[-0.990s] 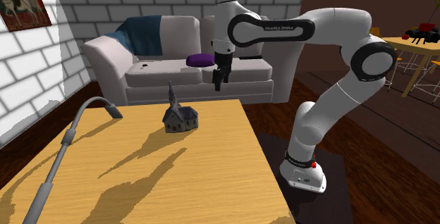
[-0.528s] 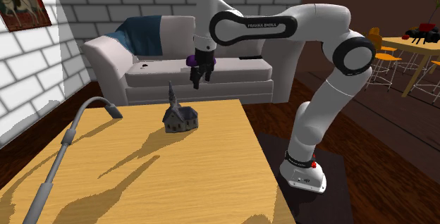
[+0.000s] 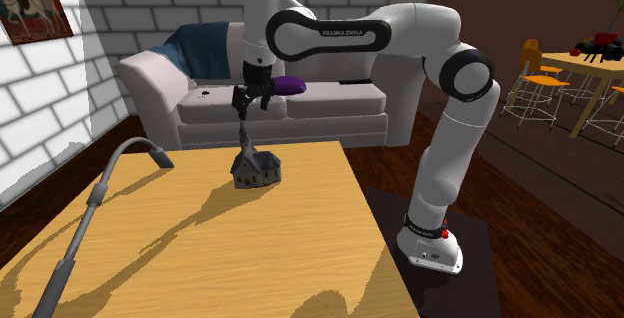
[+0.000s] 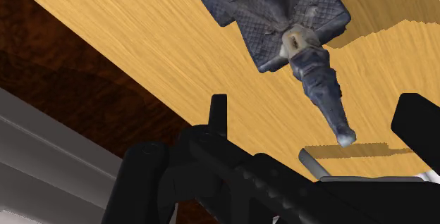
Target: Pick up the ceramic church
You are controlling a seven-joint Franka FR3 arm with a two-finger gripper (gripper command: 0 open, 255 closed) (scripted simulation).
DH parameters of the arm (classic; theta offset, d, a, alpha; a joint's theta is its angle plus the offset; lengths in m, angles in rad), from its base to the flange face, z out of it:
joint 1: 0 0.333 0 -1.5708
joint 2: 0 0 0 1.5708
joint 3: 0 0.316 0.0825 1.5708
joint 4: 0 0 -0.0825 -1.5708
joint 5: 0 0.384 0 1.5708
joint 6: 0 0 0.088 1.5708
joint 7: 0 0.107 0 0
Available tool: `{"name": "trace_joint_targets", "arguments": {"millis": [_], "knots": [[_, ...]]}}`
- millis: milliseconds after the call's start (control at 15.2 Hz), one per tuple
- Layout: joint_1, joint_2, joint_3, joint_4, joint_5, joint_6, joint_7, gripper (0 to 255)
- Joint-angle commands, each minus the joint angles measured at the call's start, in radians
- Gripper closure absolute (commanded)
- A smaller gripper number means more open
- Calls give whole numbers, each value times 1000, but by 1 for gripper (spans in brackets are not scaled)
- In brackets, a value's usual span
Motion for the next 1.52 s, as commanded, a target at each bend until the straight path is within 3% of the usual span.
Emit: {"name": "trace_joint_targets", "arguments": {"millis": [0, 132, 726, 792, 1452], "knots": [[8, 76, 23, 102, -38, -8, 53, 0], [17, 121, 33, 161, -62, -14, 82, 0], [13, 91, 28, 23, -53, 96, 85, 0], [13, 91, 28, 24, -53, 96, 84, 255], [14, 94, 28, 40, -53, 82, 84, 255]]}}
